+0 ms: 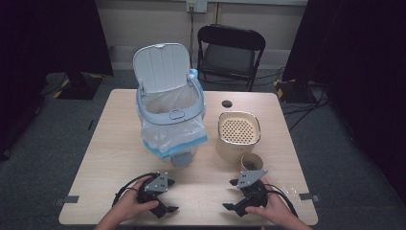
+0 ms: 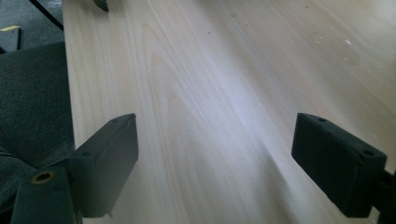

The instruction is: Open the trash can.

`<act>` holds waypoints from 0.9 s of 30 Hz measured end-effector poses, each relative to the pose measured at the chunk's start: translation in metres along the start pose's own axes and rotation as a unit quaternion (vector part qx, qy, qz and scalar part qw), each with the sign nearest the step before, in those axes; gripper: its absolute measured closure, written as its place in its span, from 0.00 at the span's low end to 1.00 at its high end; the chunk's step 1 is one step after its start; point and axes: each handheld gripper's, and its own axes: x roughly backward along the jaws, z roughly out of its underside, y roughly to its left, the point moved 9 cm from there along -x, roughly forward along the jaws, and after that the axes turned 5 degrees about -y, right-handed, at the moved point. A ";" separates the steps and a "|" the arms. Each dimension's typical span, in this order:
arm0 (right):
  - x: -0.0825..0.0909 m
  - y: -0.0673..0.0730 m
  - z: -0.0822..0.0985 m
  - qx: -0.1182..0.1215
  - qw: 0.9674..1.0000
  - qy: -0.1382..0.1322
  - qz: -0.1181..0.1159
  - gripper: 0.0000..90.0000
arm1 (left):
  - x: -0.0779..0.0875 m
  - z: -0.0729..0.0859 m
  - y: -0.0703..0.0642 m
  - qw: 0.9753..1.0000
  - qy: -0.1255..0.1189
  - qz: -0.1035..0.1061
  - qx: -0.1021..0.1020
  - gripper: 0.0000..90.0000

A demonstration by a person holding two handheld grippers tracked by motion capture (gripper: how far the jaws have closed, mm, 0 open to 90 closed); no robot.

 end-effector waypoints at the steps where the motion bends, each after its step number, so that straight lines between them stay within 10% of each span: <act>1: 0.000 0.000 0.000 0.000 1.000 0.000 0.000 0.16 | 0.000 0.000 0.000 1.000 0.000 0.000 0.000 0.10; 27: 0.042 -0.026 0.035 -0.031 0.999 0.006 0.035 0.16 | -0.001 0.000 -0.001 1.000 0.003 0.005 -0.005 0.07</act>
